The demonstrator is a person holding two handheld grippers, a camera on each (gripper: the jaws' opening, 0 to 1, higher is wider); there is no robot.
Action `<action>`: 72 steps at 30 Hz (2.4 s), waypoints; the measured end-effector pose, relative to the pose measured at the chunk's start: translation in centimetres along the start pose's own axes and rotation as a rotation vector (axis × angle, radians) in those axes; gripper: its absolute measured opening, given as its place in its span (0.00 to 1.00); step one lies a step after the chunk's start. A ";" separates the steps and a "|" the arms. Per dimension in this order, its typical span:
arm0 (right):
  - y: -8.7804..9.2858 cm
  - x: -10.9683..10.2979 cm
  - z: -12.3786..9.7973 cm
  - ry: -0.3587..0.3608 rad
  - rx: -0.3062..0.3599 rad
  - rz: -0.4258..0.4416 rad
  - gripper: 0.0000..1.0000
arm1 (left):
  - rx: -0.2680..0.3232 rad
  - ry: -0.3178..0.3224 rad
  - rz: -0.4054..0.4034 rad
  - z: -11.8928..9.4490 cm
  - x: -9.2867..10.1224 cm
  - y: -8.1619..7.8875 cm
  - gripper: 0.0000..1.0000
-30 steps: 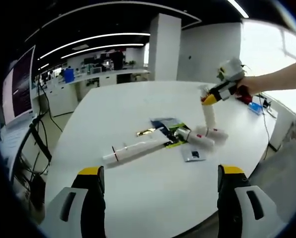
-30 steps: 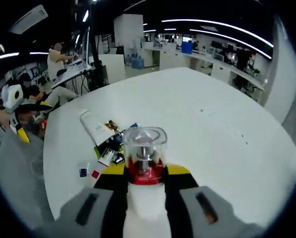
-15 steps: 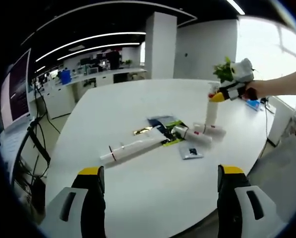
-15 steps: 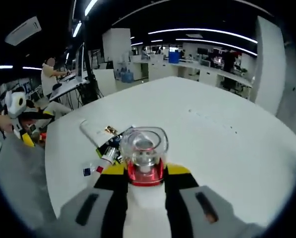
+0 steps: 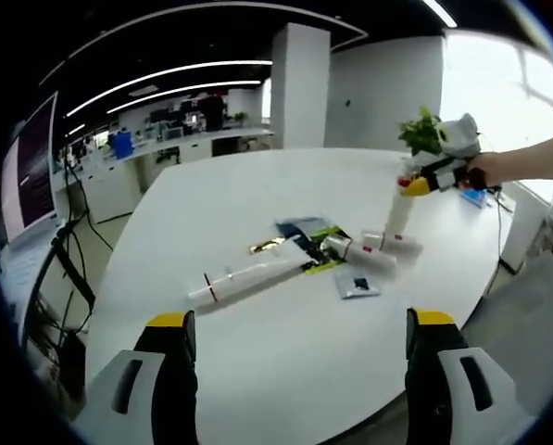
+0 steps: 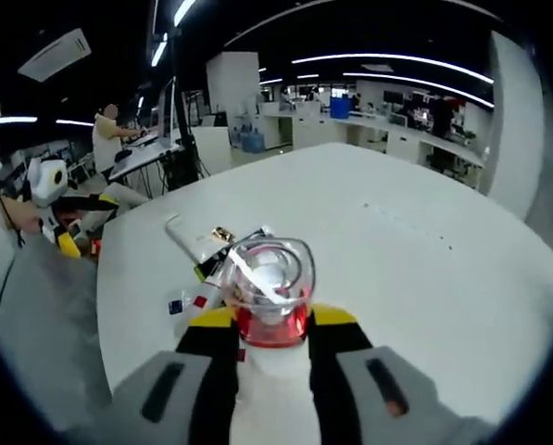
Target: Arrange the skincare products in the storage area until every visible bottle or jar stands upright without overlapping.
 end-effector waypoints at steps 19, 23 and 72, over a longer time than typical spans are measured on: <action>-0.2 0.0 -0.3 -0.083 -0.104 -0.102 0.28 | 0.008 0.004 0.008 0.0 0.1 0.0 0.92; 0.0 0.0 -0.3 -0.063 -0.105 -0.047 0.29 | 0.005 0.008 0.012 0.1 0.0 0.1 0.92; 3.2 -3.0 2.5 0.699 0.143 0.294 0.34 | -0.032 0.073 0.045 0.6 0.7 0.6 0.92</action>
Point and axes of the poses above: the point that each gripper's makers call its tool centre point, and the gripper's own axes: z roughly forward along the fingers, x roughly to its right, y roughly out of its underside, the point moved 8 cm from there along -z, roughly backward along the fingers, and after that the axes turned 9 degrees about z, right-handed, at the moved point
